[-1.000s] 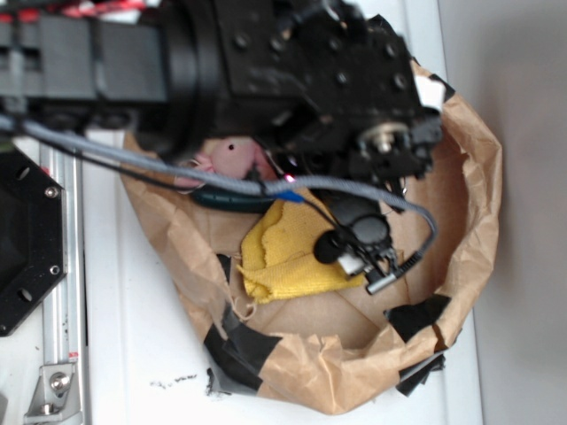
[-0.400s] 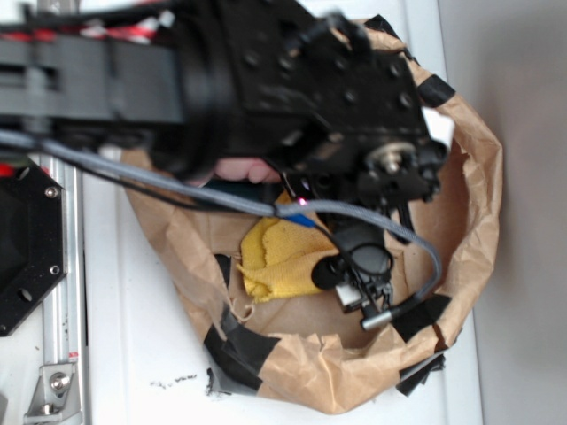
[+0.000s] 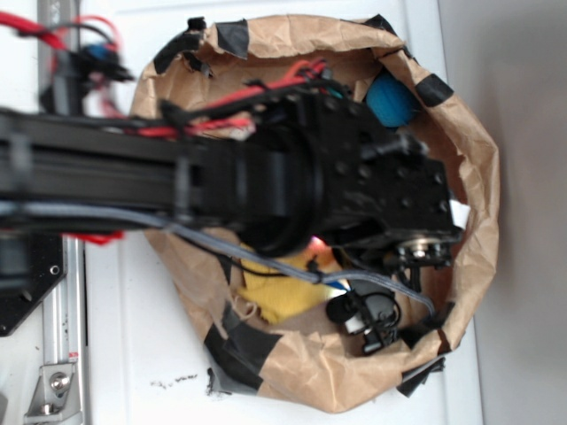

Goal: Grab the yellow cloth.

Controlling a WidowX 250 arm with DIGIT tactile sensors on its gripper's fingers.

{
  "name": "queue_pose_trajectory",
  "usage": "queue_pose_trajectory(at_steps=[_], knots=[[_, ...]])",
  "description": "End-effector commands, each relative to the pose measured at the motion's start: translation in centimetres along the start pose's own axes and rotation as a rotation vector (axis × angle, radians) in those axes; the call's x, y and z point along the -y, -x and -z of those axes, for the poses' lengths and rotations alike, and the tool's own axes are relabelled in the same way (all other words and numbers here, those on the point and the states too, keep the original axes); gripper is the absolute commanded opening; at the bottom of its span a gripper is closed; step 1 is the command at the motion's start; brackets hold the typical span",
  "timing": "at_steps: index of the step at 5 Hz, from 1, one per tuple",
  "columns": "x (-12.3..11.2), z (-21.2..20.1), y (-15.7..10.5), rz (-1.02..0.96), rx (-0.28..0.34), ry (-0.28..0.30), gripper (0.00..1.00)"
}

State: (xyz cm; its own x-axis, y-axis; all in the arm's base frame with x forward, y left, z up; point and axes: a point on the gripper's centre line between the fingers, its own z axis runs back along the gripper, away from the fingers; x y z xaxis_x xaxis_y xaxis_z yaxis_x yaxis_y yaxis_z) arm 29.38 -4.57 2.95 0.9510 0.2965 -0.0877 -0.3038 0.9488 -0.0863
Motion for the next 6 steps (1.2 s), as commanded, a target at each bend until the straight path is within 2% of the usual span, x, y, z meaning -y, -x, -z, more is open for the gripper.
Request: queue_pose_trajectory(at_steps=[1, 2, 3, 4, 5, 6], knots=[[1.1, 1.6, -3.0, 0.016, 0.053, -0.029, 0.00], [0.8, 0.5, -3.2, 0.029, 0.077, -0.025, 0.00], [0.6, -1.7, -3.2, 0.097, 0.111, -0.077, 0.00], [-0.1, -5.9, -2.2, 0.148, 0.162, -0.162, 0.00], [-3.1, -11.0, 1.5, 0.199, 0.235, -0.135, 0.00], [-3.9, -14.1, 1.7, 0.205, 0.237, -0.117, 0.00]])
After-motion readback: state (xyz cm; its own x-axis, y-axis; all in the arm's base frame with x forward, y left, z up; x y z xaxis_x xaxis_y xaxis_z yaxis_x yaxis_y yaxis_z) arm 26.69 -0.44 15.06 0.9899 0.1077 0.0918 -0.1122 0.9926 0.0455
